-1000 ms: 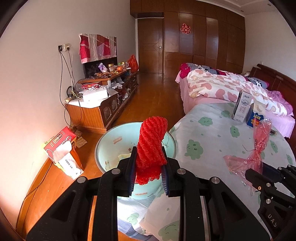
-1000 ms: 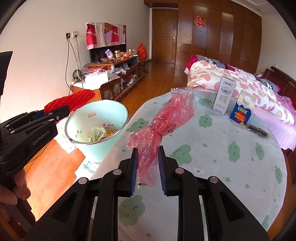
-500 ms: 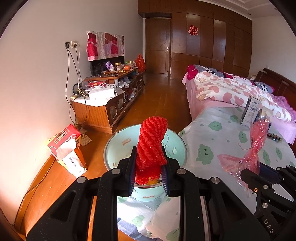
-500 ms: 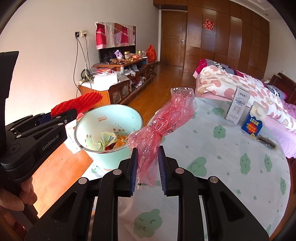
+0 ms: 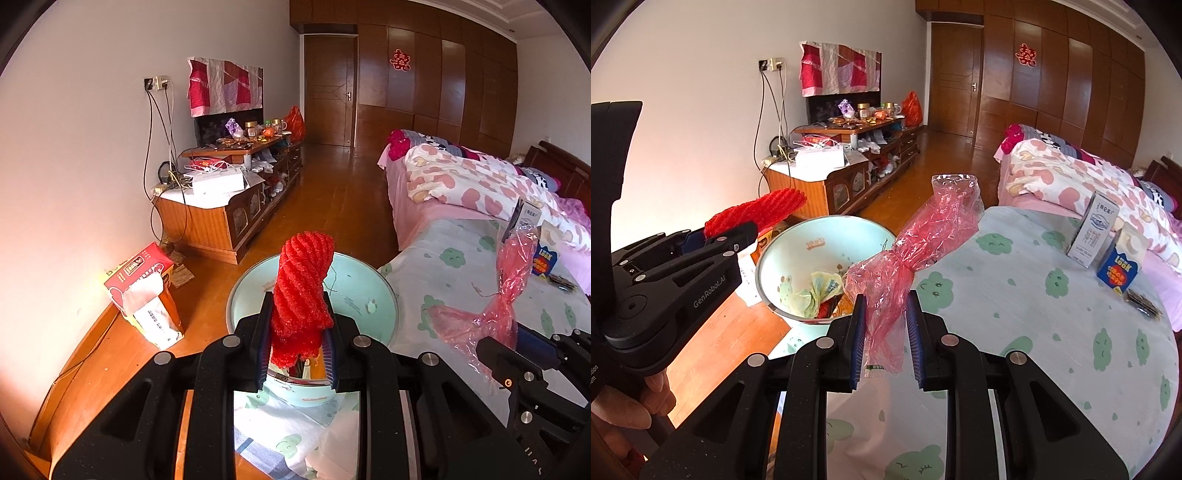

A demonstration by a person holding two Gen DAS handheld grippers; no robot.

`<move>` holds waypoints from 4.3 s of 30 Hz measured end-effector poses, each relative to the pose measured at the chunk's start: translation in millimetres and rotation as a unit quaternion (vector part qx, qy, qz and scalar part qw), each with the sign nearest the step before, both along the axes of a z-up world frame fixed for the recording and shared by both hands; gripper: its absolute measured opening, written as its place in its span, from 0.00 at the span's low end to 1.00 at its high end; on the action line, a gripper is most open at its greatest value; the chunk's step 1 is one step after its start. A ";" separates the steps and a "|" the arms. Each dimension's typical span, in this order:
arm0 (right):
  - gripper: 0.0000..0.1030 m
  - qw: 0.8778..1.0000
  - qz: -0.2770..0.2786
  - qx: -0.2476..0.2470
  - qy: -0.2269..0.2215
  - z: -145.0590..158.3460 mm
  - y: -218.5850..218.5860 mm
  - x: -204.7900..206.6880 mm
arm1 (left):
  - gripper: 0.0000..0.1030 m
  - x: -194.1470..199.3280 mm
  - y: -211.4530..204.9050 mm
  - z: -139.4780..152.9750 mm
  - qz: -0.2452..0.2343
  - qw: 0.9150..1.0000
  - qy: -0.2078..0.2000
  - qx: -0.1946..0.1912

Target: Collect trash

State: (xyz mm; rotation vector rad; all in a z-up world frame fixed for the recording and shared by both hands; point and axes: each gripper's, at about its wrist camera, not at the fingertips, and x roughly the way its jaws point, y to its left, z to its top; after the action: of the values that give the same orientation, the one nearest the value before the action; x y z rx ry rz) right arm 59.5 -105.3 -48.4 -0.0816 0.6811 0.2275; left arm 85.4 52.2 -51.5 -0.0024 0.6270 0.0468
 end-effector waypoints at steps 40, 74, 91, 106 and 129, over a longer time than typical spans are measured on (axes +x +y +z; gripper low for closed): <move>0.22 0.999 0.026 -0.013 0.040 -30.5 32.3 80.4 | 0.22 72.3 21.0 -38.4 0.037 0.998 0.046 -0.016; 0.33 0.992 0.066 -0.039 0.096 -75.0 39.2 137.8 | 0.23 117.9 27.5 -80.8 0.051 0.992 0.109 -0.026; 0.53 0.997 -0.047 0.040 0.048 -47.7 -8.3 110.6 | 0.54 112.7 16.4 -74.4 0.050 0.994 0.102 0.001; 0.86 0.988 -0.096 0.096 -0.078 -24.5 -32.6 57.8 | 0.94 35.7 26.9 -8.9 0.070 0.996 -0.048 -0.002; 0.87 0.974 -0.133 0.112 -0.146 12.7 -37.4 17.4 | 0.94 -7.6 18.3 32.1 0.057 0.990 -0.131 0.022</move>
State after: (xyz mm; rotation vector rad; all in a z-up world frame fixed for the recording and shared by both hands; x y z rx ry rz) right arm 76.9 -142.6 -35.7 0.1889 0.3640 0.0300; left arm 77.9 70.5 -19.4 -0.0012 0.3625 0.1682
